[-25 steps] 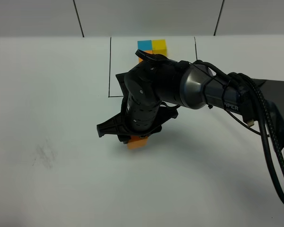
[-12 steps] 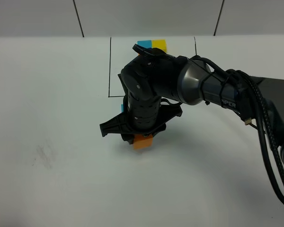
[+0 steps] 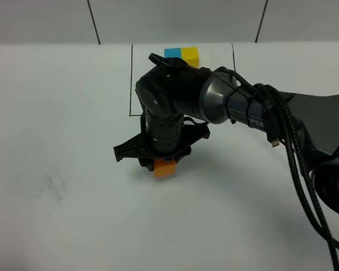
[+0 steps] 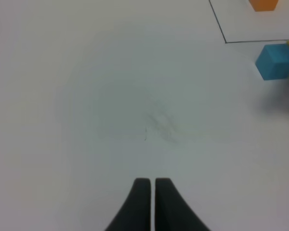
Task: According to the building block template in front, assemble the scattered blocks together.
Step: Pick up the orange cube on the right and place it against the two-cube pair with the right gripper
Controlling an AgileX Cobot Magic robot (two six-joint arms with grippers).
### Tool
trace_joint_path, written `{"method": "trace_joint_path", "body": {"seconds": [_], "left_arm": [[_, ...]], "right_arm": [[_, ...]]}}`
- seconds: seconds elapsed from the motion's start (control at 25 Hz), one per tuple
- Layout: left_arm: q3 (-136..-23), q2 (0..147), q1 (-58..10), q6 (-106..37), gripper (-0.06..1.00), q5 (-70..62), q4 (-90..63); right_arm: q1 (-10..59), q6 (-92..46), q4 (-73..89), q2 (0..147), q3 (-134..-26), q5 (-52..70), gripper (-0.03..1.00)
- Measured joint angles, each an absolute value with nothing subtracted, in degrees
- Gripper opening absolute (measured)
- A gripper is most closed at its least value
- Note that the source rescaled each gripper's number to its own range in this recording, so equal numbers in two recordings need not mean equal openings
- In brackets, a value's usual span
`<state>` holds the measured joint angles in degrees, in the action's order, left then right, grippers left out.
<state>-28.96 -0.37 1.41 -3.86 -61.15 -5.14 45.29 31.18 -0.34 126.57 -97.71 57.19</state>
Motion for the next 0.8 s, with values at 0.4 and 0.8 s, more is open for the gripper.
{"method": "trace_joint_path", "body": {"seconds": [0.4, 0.8], "left_arm": [[-29.0, -0.4, 1.4, -3.9, 0.00, -61.2, -5.1], [-29.0, -0.4, 1.4, -3.9, 0.00, -61.2, -5.1]], "right_arm": [[45.3, 31.2, -0.6, 132.4, -104.8, 60.5, 0.51], [45.3, 32.0, -0.8, 134.7, -106.6, 60.9, 0.51]]}}
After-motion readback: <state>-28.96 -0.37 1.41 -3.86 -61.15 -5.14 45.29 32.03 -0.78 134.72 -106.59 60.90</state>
